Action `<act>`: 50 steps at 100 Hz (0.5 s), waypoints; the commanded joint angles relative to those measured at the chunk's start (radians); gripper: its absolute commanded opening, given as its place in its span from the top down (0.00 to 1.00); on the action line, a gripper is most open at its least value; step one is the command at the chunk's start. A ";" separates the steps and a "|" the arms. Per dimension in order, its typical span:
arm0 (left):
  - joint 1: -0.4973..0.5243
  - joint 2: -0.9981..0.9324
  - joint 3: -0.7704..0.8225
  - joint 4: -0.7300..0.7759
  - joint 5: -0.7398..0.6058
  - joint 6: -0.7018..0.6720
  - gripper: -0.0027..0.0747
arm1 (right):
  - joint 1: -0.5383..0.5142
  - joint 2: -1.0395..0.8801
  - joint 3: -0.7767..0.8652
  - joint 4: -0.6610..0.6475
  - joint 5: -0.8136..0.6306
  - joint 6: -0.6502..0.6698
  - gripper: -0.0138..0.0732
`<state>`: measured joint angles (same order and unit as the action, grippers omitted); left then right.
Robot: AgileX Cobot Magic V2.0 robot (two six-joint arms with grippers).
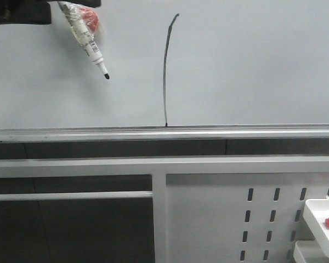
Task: Write number 1 on whiteboard
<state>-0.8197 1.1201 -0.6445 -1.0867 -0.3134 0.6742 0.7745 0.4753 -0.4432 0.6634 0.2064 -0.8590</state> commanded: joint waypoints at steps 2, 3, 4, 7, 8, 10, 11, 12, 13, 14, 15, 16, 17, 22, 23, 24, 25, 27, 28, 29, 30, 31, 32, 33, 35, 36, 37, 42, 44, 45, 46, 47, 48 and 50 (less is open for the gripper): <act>-0.007 -0.102 0.012 -0.017 -0.046 0.001 0.48 | -0.007 -0.030 -0.025 0.010 -0.058 -0.004 0.91; -0.007 -0.118 0.016 -0.017 -0.046 0.001 0.49 | -0.007 -0.033 -0.025 0.010 -0.058 -0.004 0.91; -0.007 -0.125 0.024 -0.020 -0.046 0.001 0.51 | -0.007 -0.041 -0.025 0.010 -0.058 -0.004 0.91; -0.007 -0.158 0.041 -0.020 -0.044 0.001 0.55 | -0.007 -0.057 -0.025 0.010 -0.058 -0.004 0.91; -0.007 -0.175 0.045 -0.020 -0.044 0.001 0.56 | -0.007 -0.066 -0.025 0.010 -0.056 -0.004 0.91; -0.007 -0.202 0.058 -0.020 -0.044 0.001 0.59 | -0.007 -0.075 -0.025 0.010 -0.054 -0.004 0.91; -0.007 -0.212 0.066 -0.020 -0.044 0.004 0.61 | -0.007 -0.085 -0.025 0.010 -0.055 -0.004 0.91; -0.007 -0.221 0.071 -0.020 -0.044 0.004 0.62 | -0.007 -0.090 -0.025 0.010 -0.052 -0.004 0.91; -0.007 -0.240 0.079 -0.020 -0.044 0.007 0.62 | -0.007 -0.099 -0.025 0.010 -0.052 -0.004 0.91; -0.007 -0.249 0.084 -0.020 -0.044 0.010 0.64 | -0.007 -0.104 -0.025 0.010 -0.049 -0.004 0.91; -0.007 -0.268 0.088 -0.020 -0.042 0.014 0.65 | -0.007 -0.114 -0.025 0.010 -0.047 -0.004 0.91; -0.007 -0.278 0.096 -0.020 -0.042 0.017 0.66 | -0.007 -0.119 -0.025 0.010 -0.046 -0.004 0.91; -0.007 -0.300 0.100 -0.022 -0.042 0.021 0.67 | -0.007 -0.124 -0.025 0.010 -0.044 -0.004 0.91; -0.007 -0.375 0.127 -0.035 -0.035 0.064 0.72 | -0.007 -0.164 -0.025 0.008 -0.028 -0.004 0.91; -0.007 -0.386 0.133 -0.038 -0.032 0.071 0.73 | -0.007 -0.169 -0.025 0.008 -0.025 -0.004 0.91; -0.007 -0.408 0.136 -0.044 -0.029 0.078 0.74 | -0.007 -0.174 -0.025 0.002 -0.020 -0.004 0.91; -0.007 -0.418 0.142 -0.047 -0.025 0.092 0.75 | -0.007 -0.183 -0.025 0.000 -0.017 -0.004 0.91; -0.007 -0.449 0.149 -0.052 -0.018 0.114 0.77 | -0.007 -0.197 -0.025 -0.007 -0.006 -0.004 0.91; -0.007 -0.459 0.152 -0.052 -0.010 0.122 0.79 | -0.007 -0.202 -0.025 -0.010 0.000 -0.004 0.91; -0.007 -0.480 0.154 -0.055 -0.004 0.137 0.80 | -0.007 -0.210 -0.025 -0.016 0.004 -0.004 0.91; -0.007 -0.490 0.158 -0.055 0.006 0.145 0.82 | -0.007 -0.214 -0.025 -0.021 0.008 -0.004 0.91; -0.007 -0.510 0.160 -0.055 0.010 0.152 0.83 | -0.007 -0.219 -0.025 -0.029 0.016 -0.004 0.91; -0.007 -0.529 0.165 -0.058 0.020 0.173 0.86 | -0.007 -0.228 -0.025 -0.033 0.021 -0.004 0.91; -0.007 -0.529 0.167 -0.058 0.025 0.173 0.87 | -0.007 -0.232 -0.025 -0.038 0.029 -0.004 0.91; -0.007 -0.557 0.173 -0.058 0.042 0.191 0.91 | -0.007 -0.244 -0.025 -0.052 0.043 -0.004 0.91; -0.007 -0.574 0.176 -0.058 0.052 0.200 0.94 | -0.007 -0.251 -0.025 -0.059 0.052 -0.004 0.91; -0.007 -0.583 0.177 -0.058 0.057 0.206 0.96 | -0.007 -0.254 -0.025 -0.063 0.052 -0.004 0.91; -0.007 -0.637 0.189 -0.058 0.089 0.235 0.99 | -0.007 -0.274 -0.025 -0.079 0.087 -0.004 0.91; -0.007 -0.657 0.196 -0.058 0.098 0.235 0.99 | -0.007 -0.282 -0.025 -0.079 0.094 -0.004 0.91; -0.007 -0.669 0.196 -0.058 0.100 0.235 0.99 | -0.007 -0.284 -0.025 -0.079 0.101 -0.004 0.91; -0.007 -0.675 0.201 -0.058 0.107 0.235 0.99 | -0.007 -0.288 -0.025 -0.079 0.106 -0.004 0.91; -0.007 -0.680 0.202 -0.058 0.110 0.235 0.99 | -0.007 -0.288 -0.025 -0.079 0.113 -0.004 0.91; -0.007 -0.691 0.206 -0.058 0.117 0.235 0.99 | -0.007 -0.291 -0.025 -0.079 0.117 -0.004 0.91; -0.007 -0.707 0.208 -0.058 0.123 0.235 0.99 | -0.007 -0.293 -0.025 -0.079 0.126 -0.004 0.91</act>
<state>-0.8197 0.4744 -0.4268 -1.1527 -0.2143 0.8850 0.7745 0.1886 -0.4432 0.5938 0.3444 -0.8590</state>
